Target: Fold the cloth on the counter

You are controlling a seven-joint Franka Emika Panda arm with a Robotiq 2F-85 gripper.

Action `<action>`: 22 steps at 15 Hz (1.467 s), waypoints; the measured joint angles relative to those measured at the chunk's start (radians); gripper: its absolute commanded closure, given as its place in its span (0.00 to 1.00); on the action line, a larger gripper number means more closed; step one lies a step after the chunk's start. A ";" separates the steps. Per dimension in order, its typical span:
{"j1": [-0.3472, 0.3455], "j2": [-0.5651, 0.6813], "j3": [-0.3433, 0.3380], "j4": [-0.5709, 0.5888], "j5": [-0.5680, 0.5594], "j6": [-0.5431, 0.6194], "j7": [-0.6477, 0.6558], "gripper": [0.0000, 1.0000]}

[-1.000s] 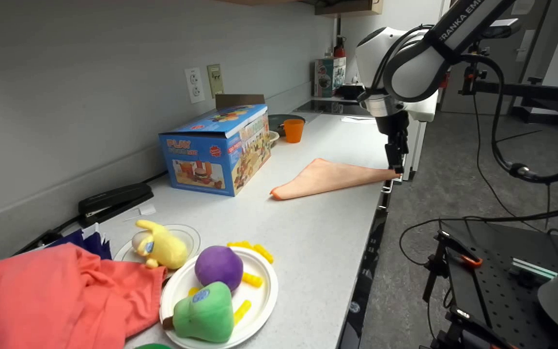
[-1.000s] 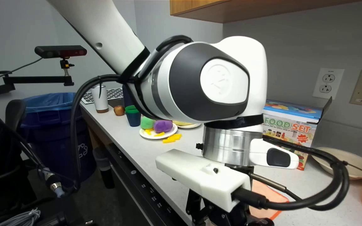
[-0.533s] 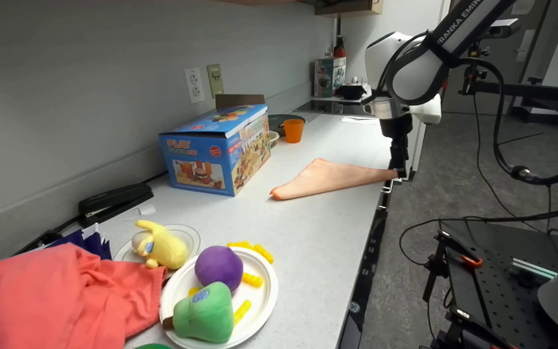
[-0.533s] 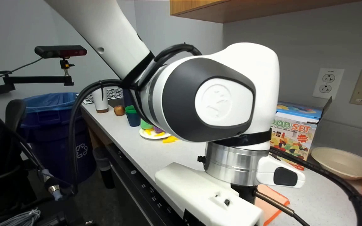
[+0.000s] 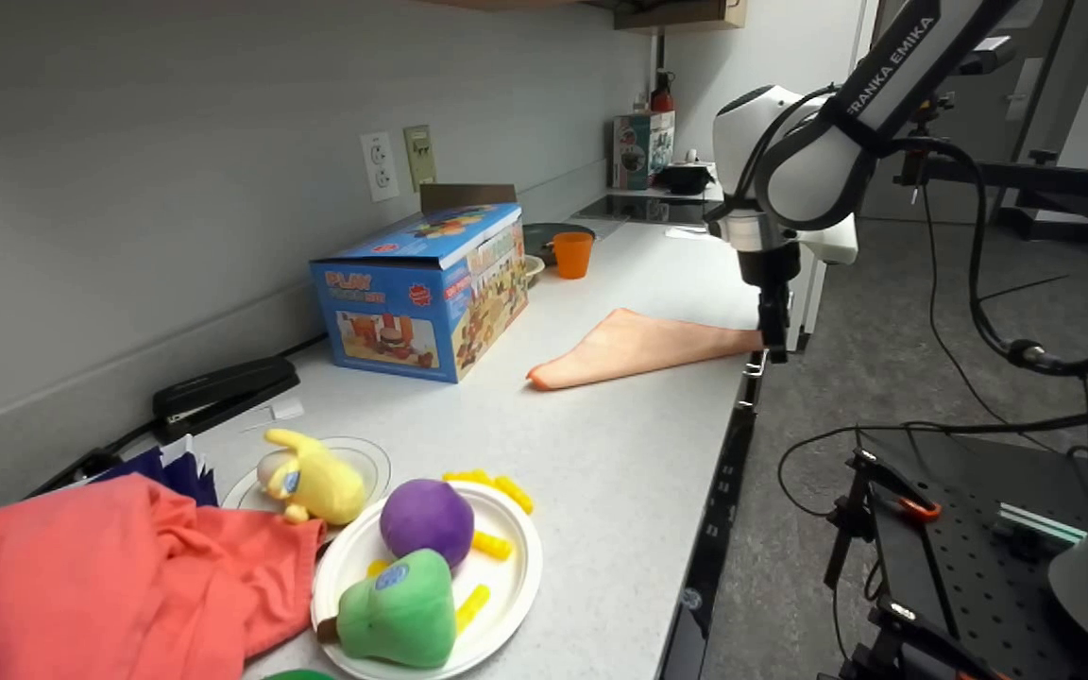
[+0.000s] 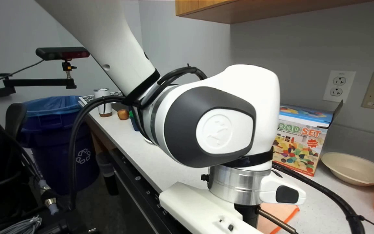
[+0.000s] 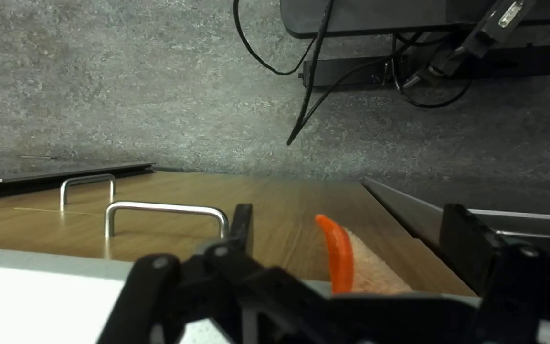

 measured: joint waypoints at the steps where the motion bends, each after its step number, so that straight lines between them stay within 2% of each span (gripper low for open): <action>1: 0.000 0.003 0.000 0.000 0.000 0.006 0.000 0.36; 9: 0.000 0.009 0.000 0.002 0.000 0.034 -0.002 0.99; 14: 0.000 0.001 0.000 0.012 -0.008 0.019 -0.004 0.99; 22: 0.004 -0.087 0.034 0.101 -0.134 -0.246 -0.028 0.99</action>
